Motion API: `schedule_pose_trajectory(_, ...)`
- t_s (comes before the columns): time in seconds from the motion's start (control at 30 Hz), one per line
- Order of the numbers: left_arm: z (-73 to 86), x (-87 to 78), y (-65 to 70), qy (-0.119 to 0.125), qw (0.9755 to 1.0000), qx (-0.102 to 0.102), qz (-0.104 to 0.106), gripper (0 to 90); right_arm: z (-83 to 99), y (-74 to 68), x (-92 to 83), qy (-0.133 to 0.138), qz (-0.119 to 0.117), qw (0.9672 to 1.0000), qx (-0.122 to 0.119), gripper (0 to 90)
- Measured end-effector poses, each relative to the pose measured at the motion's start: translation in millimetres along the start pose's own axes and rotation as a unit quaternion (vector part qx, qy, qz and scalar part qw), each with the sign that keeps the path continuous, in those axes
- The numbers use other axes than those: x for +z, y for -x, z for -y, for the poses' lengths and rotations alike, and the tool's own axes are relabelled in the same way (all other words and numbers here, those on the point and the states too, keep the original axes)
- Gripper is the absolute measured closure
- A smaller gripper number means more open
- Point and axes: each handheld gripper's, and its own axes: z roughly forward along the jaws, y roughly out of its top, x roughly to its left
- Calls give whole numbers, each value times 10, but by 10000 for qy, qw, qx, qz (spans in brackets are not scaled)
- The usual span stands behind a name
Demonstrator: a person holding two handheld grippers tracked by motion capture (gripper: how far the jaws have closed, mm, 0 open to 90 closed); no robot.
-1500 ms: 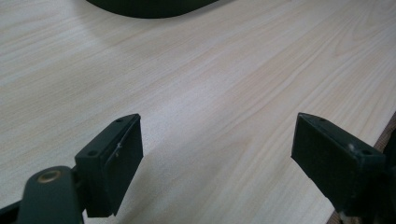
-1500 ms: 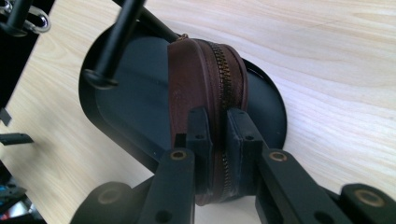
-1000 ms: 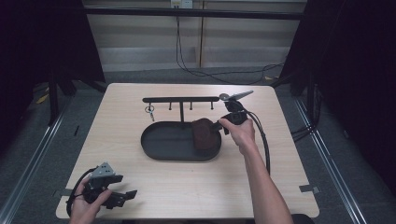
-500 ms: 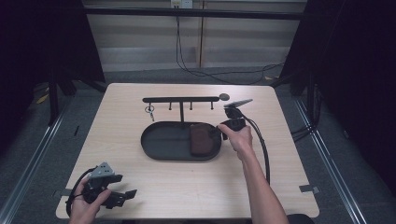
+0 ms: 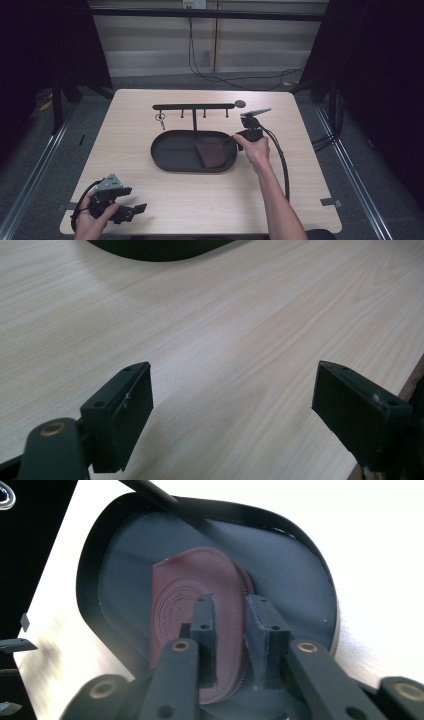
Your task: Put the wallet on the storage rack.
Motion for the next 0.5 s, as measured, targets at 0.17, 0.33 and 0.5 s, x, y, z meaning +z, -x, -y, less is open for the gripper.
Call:
schedule_pose_trajectory(0.17, -5, -4, -6, 46, 10000, -25, -20, 165, 8, -10, -60, 252, 43, 9995, -195, 566)
schedule_pose_trajectory(0.33, -24, 0, -26, 171, 9998, -127, -54, 165, 15, -46, -103, 351, 109, 9985, -418, 414)
schedule_pose_trajectory(0.5, -28, 11, -35, 249, 9994, -227, -54, 167, 40, -78, -206, 564, 245, 9961, -637, 281)
